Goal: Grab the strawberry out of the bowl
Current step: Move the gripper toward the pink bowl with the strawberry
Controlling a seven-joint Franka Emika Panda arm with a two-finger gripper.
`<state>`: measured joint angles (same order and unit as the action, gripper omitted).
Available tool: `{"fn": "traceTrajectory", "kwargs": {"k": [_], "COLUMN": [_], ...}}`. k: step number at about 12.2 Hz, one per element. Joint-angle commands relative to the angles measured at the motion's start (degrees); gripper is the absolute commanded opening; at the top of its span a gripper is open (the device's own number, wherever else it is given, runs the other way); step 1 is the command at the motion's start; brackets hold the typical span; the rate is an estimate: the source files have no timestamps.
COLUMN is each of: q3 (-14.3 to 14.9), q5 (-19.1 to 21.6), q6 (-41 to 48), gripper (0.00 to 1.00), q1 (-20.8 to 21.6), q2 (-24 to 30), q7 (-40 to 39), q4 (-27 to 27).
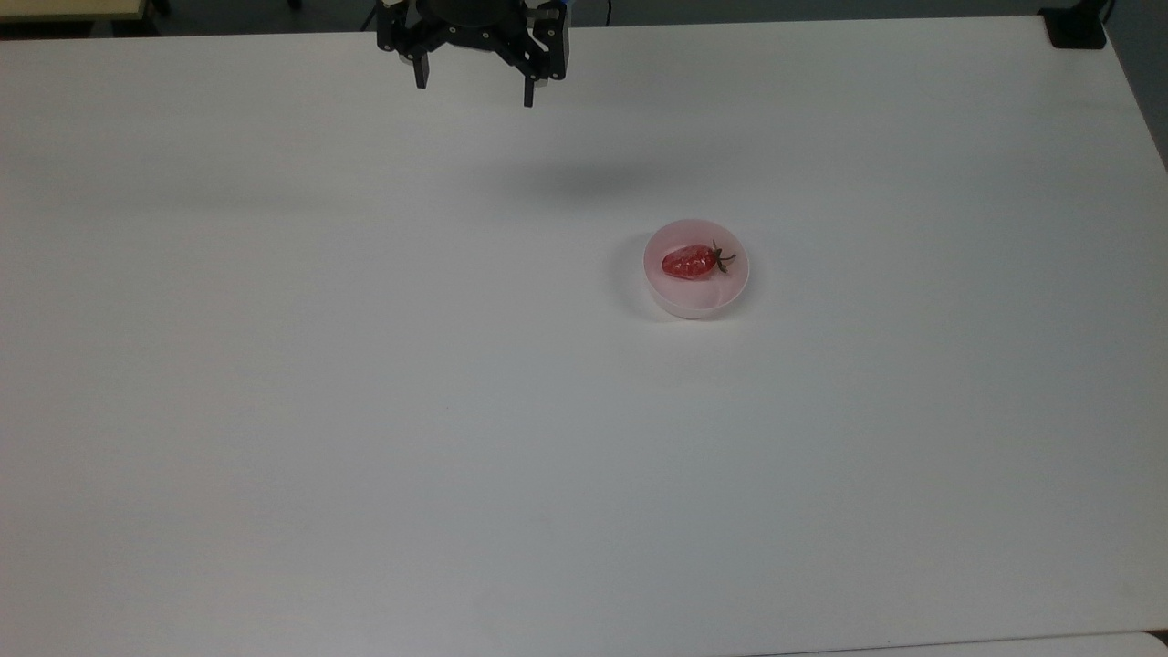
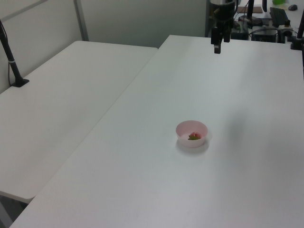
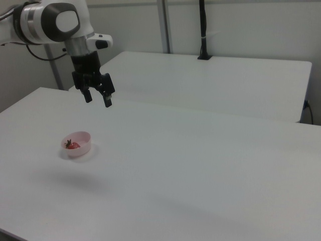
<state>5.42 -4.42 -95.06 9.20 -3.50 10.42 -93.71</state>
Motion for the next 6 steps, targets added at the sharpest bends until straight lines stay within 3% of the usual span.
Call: {"fn": "traceTrajectory", "kwargs": {"k": [1,6], "q3": [-0.49,-0.41], "q5": [-0.24,-0.24], "q6": [-0.48,-0.48], "gripper": [1.00,1.00], "q1": [-0.50,-0.42], "q2": [-0.19,-1.60], "q7": [-1.19,-1.19], "q4": [1.07,1.25]}}
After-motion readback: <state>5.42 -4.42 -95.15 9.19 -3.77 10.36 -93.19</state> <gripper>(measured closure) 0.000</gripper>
